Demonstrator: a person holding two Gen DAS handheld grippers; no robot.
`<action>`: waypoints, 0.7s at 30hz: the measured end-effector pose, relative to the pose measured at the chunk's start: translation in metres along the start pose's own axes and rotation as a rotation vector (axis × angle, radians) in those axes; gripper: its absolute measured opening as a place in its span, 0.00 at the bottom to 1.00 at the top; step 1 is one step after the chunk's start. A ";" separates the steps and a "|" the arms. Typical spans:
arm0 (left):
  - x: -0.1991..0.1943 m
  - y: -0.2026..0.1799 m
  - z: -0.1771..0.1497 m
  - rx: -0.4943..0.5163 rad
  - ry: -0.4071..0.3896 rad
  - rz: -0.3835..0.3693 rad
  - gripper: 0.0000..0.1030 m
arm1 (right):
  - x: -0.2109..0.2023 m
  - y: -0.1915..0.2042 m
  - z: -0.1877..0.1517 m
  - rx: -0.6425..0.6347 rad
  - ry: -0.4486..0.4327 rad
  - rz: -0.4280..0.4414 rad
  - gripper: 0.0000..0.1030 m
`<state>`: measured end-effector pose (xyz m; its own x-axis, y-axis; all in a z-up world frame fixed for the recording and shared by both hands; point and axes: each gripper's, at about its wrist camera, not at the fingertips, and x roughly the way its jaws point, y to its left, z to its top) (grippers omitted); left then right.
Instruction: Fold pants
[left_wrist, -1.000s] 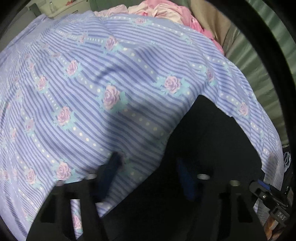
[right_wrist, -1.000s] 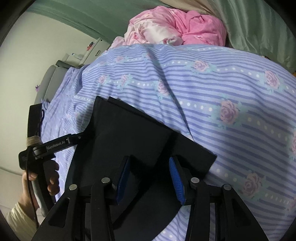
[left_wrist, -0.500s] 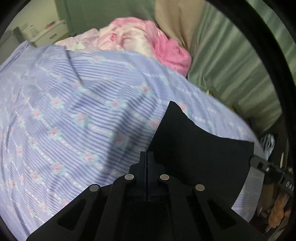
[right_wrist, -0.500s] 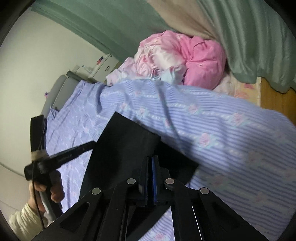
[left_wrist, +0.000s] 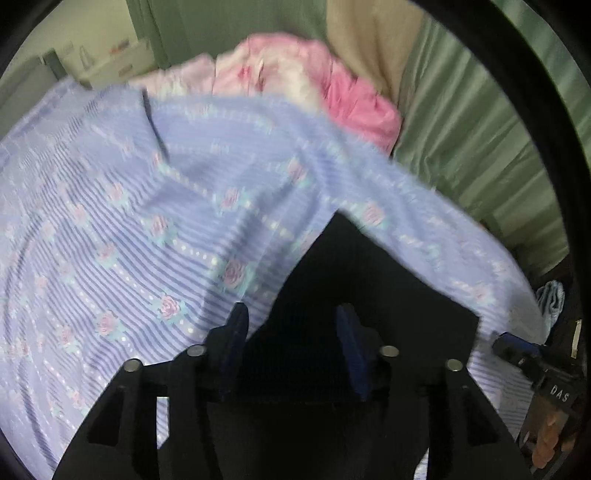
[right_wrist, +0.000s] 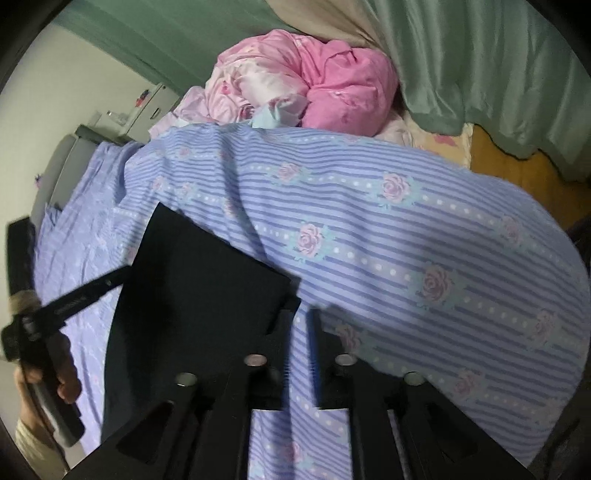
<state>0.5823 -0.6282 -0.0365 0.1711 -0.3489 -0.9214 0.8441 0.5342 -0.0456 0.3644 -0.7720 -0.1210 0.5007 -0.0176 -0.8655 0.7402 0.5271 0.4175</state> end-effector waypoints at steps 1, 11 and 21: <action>-0.010 -0.006 -0.004 0.020 -0.023 0.018 0.49 | -0.005 0.005 -0.001 -0.021 -0.016 0.007 0.39; -0.118 -0.025 -0.108 -0.057 -0.195 0.123 0.56 | -0.067 0.071 -0.041 -0.330 -0.072 0.067 0.48; -0.189 0.015 -0.257 -0.454 -0.212 0.228 0.56 | -0.087 0.133 -0.141 -0.598 0.058 0.162 0.48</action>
<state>0.4327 -0.3565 0.0376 0.4623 -0.3073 -0.8318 0.4773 0.8768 -0.0587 0.3565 -0.5804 -0.0295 0.5478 0.1399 -0.8248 0.2689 0.9042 0.3320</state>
